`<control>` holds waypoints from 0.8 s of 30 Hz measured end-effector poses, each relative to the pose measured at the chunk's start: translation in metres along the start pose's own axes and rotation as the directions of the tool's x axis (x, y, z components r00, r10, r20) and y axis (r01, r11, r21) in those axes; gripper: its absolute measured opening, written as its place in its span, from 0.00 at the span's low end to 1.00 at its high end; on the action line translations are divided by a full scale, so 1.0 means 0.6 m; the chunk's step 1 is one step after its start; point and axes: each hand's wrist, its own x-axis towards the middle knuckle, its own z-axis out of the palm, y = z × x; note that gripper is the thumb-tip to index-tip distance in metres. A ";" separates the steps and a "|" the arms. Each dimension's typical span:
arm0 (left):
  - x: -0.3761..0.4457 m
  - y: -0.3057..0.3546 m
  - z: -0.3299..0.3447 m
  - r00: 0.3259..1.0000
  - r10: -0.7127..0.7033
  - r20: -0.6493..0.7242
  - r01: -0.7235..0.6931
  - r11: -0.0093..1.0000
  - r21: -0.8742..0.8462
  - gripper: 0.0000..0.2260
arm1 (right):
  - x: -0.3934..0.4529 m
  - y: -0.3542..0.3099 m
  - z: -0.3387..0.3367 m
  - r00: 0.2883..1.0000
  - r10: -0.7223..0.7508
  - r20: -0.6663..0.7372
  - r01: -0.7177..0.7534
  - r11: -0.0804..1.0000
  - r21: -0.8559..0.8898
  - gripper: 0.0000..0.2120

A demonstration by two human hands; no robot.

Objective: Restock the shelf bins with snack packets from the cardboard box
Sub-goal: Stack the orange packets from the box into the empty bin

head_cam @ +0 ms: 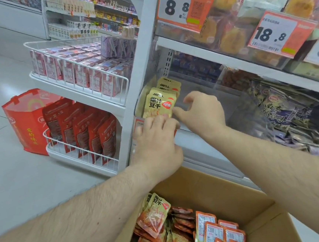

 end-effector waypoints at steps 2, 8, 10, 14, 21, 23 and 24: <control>-0.011 0.003 0.011 0.967 -0.048 0.250 0.069 0.994 -0.080 0.15 | -0.061 0.013 -0.009 0.941 -0.215 -0.263 0.235 0.971 0.044 0.12; -0.049 -0.014 0.036 0.652 -0.224 0.724 0.227 0.969 0.095 0.13 | -0.246 0.118 0.084 0.985 -0.171 -0.035 0.174 0.960 0.218 0.05; -0.059 -0.009 0.040 0.579 -0.235 0.781 0.265 0.960 0.092 0.11 | -0.287 0.167 0.141 0.943 0.013 0.332 -0.043 0.996 0.084 0.03; -0.074 0.004 0.053 0.477 -0.228 0.849 0.286 0.953 0.096 0.12 | -0.337 0.245 0.241 0.770 0.325 0.549 -0.349 0.935 -0.065 0.09; -0.074 -0.012 0.079 0.389 -0.326 0.861 0.497 0.862 0.102 0.02 | -0.320 0.290 0.354 0.593 0.513 0.620 -0.646 0.764 -0.015 0.17; -0.073 -0.012 0.087 0.375 -0.358 0.855 0.599 0.798 0.071 0.03 | -0.323 0.294 0.367 0.578 0.531 0.619 -0.663 0.748 -0.023 0.11; -0.073 -0.010 0.090 0.375 -0.362 0.853 0.636 0.770 0.048 0.02 | -0.324 0.292 0.366 0.585 0.536 0.609 -0.664 0.747 -0.020 0.10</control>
